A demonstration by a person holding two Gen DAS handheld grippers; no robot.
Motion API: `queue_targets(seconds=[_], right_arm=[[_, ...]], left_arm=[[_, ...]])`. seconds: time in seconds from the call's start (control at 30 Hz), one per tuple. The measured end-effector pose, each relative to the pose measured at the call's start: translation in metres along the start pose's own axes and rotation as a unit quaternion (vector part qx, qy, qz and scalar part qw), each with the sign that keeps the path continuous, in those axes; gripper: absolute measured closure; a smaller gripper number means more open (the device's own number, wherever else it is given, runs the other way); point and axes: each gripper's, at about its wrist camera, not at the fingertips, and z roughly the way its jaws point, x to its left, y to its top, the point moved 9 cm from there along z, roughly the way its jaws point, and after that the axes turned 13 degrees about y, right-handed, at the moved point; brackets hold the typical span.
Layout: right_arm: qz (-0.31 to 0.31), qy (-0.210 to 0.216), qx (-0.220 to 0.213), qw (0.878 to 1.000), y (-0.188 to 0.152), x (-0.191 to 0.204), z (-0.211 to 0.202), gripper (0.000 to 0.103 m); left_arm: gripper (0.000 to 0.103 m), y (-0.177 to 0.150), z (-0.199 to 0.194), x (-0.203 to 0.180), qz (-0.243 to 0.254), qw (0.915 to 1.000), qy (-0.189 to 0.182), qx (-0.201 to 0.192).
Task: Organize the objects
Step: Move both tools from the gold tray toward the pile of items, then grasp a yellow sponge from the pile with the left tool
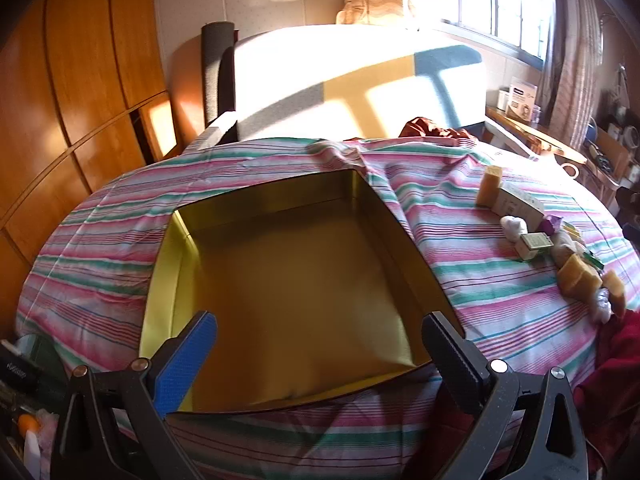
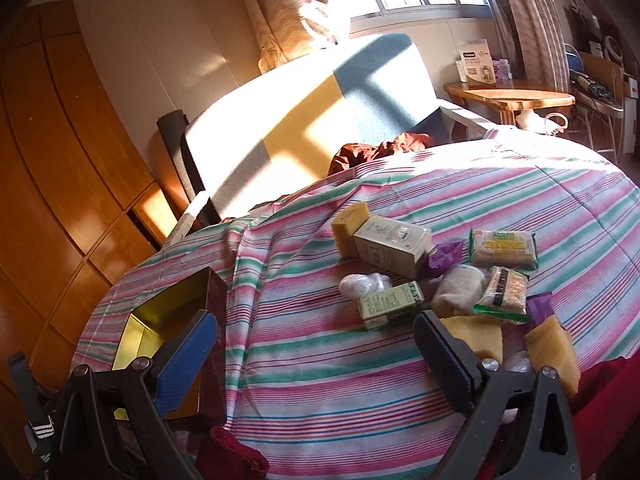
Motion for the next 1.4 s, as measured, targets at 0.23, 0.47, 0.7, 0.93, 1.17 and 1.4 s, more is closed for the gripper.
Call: queue_targets(seconds=[0.23,0.47,0.7,0.93,1.17,1.4], right_arm=[[0.05,-0.047,-0.054,0.996,0.025,-0.068,-0.04,0.002],[0.129,-0.039,-0.064,0.989,0.01,-0.122,-0.039,0.002],[0.183,0.031,-0.082,0.979,0.004,-0.132,-0.04,0.002],[0.182,0.047,-0.081,0.979,0.004,-0.129,-0.037,0.002],[0.185,0.055,-0.072,0.978,0.003,-0.129,-0.033,0.002],[0.194,0.072,-0.047,0.977,-0.001,-0.128,-0.024,0.002]], left_arm=[[0.0,0.014,-0.005,-0.072,0.062,0.9946,-0.082,-0.004],[0.0,0.026,-0.001,-0.151,0.109,0.9838,-0.142,0.015],[0.0,0.03,0.019,-0.215,0.159,0.9736,-0.162,0.025],[0.0,0.053,0.047,-0.255,0.134,0.9671,-0.202,0.076],[0.0,0.116,0.077,-0.281,0.103,0.9695,-0.21,0.072],[0.007,0.159,0.13,-0.309,0.129,0.9705,-0.19,0.071]])
